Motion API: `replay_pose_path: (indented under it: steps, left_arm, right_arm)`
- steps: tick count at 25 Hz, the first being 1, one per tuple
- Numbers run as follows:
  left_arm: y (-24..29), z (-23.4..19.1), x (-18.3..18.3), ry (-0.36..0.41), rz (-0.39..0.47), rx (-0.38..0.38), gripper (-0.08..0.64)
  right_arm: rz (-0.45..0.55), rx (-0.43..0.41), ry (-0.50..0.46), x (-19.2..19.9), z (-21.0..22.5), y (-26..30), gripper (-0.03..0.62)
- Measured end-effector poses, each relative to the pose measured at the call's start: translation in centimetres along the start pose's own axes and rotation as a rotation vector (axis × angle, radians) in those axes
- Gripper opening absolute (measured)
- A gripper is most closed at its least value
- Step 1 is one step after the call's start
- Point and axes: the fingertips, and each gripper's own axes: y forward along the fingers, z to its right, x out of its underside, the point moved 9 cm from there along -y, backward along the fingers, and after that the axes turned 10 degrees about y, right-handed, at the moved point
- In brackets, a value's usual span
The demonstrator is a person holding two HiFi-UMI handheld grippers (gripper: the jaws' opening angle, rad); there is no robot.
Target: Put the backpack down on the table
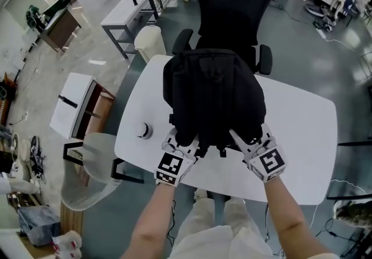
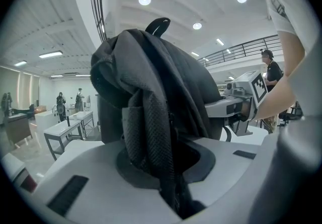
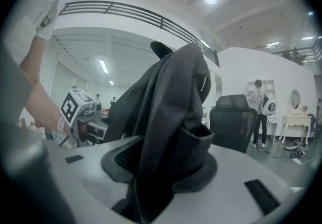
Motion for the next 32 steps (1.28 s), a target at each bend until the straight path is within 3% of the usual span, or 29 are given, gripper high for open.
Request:
replay_pose_path:
  steps: [8, 14, 25, 32]
  left_arm:
    - [1.5, 0.1, 2.3, -0.004, -0.027, 0.036, 0.067]
    - [1.6, 0.1, 5.6, -0.051, -0.046, 0.054, 0.067]
    - [1.6, 0.3, 6.9, -0.104, -0.04, 0.101, 0.087]
    - [1.2, 0.6, 7.9, -0.134, -0.038, 0.111, 0.126]
  right_arm:
    - [-0.022, 0.033, 0.036, 2.5, 0.7, 0.4, 0.173]
    - [-0.043, 0.055, 0.056, 5.5, 0.2, 1.5, 0.173]
    - [-0.059, 0.065, 0.135, 7.1, 0.5, 1.1, 0.173]
    - [-0.073, 0.047, 0.132, 7.8, 0.1, 0.7, 0.174]
